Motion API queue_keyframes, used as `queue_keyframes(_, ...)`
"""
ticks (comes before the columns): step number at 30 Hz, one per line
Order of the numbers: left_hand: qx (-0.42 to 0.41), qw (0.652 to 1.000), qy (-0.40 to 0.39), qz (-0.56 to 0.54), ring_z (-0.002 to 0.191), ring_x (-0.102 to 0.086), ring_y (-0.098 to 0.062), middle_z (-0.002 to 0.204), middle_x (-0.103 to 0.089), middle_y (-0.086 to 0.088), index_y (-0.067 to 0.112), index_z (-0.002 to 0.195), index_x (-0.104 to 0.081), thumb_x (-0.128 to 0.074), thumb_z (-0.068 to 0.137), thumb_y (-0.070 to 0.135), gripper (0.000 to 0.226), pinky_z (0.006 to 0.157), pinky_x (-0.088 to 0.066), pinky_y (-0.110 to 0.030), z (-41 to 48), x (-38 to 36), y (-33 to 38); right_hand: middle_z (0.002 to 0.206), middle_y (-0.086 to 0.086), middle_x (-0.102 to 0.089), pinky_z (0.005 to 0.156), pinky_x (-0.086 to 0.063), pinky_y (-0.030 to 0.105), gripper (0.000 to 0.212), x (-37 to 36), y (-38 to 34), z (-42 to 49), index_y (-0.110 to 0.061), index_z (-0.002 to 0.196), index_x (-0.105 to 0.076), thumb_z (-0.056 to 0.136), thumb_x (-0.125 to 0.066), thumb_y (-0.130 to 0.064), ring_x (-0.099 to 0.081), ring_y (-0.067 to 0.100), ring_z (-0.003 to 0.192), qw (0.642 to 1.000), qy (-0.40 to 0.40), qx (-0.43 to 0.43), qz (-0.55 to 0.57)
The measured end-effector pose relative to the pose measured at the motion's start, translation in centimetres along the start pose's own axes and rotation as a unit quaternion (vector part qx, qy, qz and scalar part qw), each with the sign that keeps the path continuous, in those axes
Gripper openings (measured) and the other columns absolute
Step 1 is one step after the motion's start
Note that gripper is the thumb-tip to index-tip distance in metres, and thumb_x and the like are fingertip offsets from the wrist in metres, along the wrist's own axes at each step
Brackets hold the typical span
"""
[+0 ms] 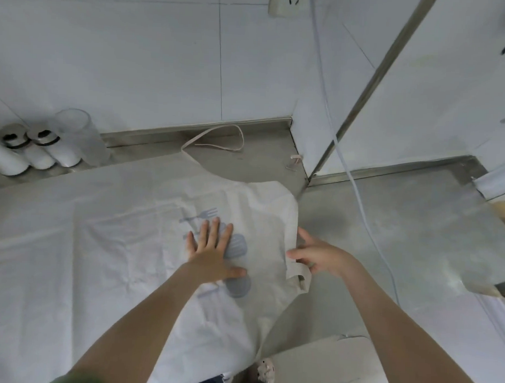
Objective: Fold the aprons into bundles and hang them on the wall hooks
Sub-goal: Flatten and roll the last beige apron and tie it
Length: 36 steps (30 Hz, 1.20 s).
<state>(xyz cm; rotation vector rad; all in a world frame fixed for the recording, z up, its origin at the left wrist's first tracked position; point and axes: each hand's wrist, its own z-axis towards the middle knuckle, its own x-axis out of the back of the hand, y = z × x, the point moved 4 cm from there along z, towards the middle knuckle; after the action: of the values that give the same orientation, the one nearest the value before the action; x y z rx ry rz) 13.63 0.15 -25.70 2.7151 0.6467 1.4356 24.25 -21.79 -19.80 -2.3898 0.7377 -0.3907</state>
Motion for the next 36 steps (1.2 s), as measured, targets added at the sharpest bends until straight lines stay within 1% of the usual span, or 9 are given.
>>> queue_keyframes(4, 0.0, 1.0, 0.006, 0.008, 0.143, 0.028, -0.028, 0.154, 0.035, -0.002, 0.036, 0.148, 0.024, -0.046, 0.068, 0.087, 0.117, 0.114, 0.011, -0.058, 0.0, -0.1, 0.1, 0.109, -0.006, -0.066, 0.059, -0.044, 0.027, 0.059, 0.5, 0.7, -0.2, -0.034, 0.134, -0.041, 0.084, -0.07, -0.025, -0.061, 0.014, 0.08, 0.999, -0.008, -0.004, -0.053)
queue_keyframes(7, 0.004, 1.0, 0.005, 0.018, 0.143, 0.028, -0.028, 0.153, 0.037, -0.001, 0.037, 0.147, 0.025, -0.046, 0.068, 0.087, 0.117, 0.114, 0.01, -0.058, 0.2, 0.0, -0.1, 0.098, -0.007, -0.071, 0.044, -0.014, 0.025, 0.041, 1.7, 1.6, -0.7, -0.022, 0.122, -0.056, 0.086, -0.066, -0.039, -0.054, 0.013, 0.052, 0.988, -0.051, -0.079, -0.124)
queue_keyframes(11, 0.011, 0.999, -0.023, 0.032, 0.142, 0.03, -0.03, 0.152, 0.039, -0.004, 0.035, 0.146, 0.027, -0.052, 0.067, 0.085, 0.123, 0.114, 0.009, -0.058, 0.3, 0.1, 0.2, 0.085, 0.015, -0.074, 0.038, -0.012, 0.023, 0.087, 4.8, 3.1, -2.0, -0.008, 0.111, -0.063, 0.07, -0.047, -0.083, -0.022, 0.014, 0.04, 0.929, -0.02, -0.206, -0.307)
queue_keyframes(14, 0.026, 0.998, -0.037, 0.053, 0.143, 0.028, -0.032, 0.153, 0.036, -0.006, 0.031, 0.147, 0.025, -0.058, 0.067, 0.081, 0.127, 0.114, 0.006, -0.059, 0.3, 0.7, 0.4, 0.076, 0.017, -0.073, 0.046, -0.023, 0.023, 0.109, 6.3, 3.0, -4.0, -0.001, 0.101, -0.068, 0.073, -0.015, -0.092, -0.027, 0.015, 0.044, 0.899, -0.007, -0.264, -0.351)
queue_keyframes(17, 0.039, 0.997, -0.036, 0.061, 0.144, 0.026, -0.03, 0.155, 0.032, -0.006, 0.024, 0.149, 0.023, -0.066, 0.068, 0.072, 0.13, 0.114, 0.007, -0.06, 0.1, 1.4, 2.0, 0.073, 0.017, -0.072, 0.043, -0.023, 0.021, 0.104, 7.2, 2.3, -4.9, -0.007, 0.108, -0.065, 0.077, -0.006, -0.087, -0.029, 0.012, 0.038, 0.922, -0.001, -0.228, -0.314)
queue_keyframes(23, -0.107, 0.992, 0.027, -0.068, 0.142, 0.03, -0.015, 0.153, 0.036, 0.004, 0.035, 0.145, 0.028, -0.067, 0.075, 0.059, 0.12, 0.117, 0.015, -0.048, -0.7, 2.2, 10.1, 0.092, 0.013, -0.073, 0.04, -0.02, 0.02, 0.038, 6.0, -2.7, -6.8, -0.018, 0.126, -0.054, 0.091, -0.063, -0.033, -0.026, 0.01, 0.041, 0.97, -0.11, -0.008, -0.217)
queue_keyframes(28, -0.276, 0.937, 0.11, -0.184, 0.145, 0.012, -0.005, 0.157, -0.003, 0.01, 0.027, 0.153, -0.011, -0.057, 0.078, 0.065, 0.096, 0.116, 0.017, -0.03, -2.4, 4.0, 17.1, 0.082, -0.007, -0.072, 0.085, -0.044, 0.031, 0.059, 5.7, -6.6, -9.7, -0.02, 0.143, -0.038, 0.09, -0.063, -0.008, -0.063, 0.011, 0.067, 0.975, -0.119, 0.167, -0.083)
queue_keyframes(31, -0.258, 0.902, 0.226, -0.264, 0.118, -0.048, -0.014, 0.119, -0.057, 0.006, 0.021, 0.124, -0.058, -0.038, 0.1, 0.035, 0.034, 0.112, -0.025, -0.038, -2.9, 6.0, 16.4, 0.1, 0.009, -0.071, 0.067, -0.05, 0.02, 0.037, 6.2, -6.8, -10.4, -0.023, 0.136, -0.046, 0.099, -0.05, -0.018, -0.067, 0.008, 0.075, 0.984, -0.078, 0.162, 0.014)
queue_keyframes(36, -0.192, 0.908, 0.176, -0.328, 0.072, -0.052, -0.015, 0.08, -0.059, 0.0, 0.015, 0.098, -0.057, -0.035, 0.091, 0.033, 0.029, 0.074, -0.042, -0.035, -3.4, 6.6, 11.0, 0.076, 0.012, -0.06, 0.044, -0.045, 0.027, 0.025, 6.3, -1.7, -6.1, -0.008, 0.124, -0.043, 0.101, -0.046, -0.016, -0.056, 0.017, 0.049, 0.987, 0.11, 0.003, -0.122)
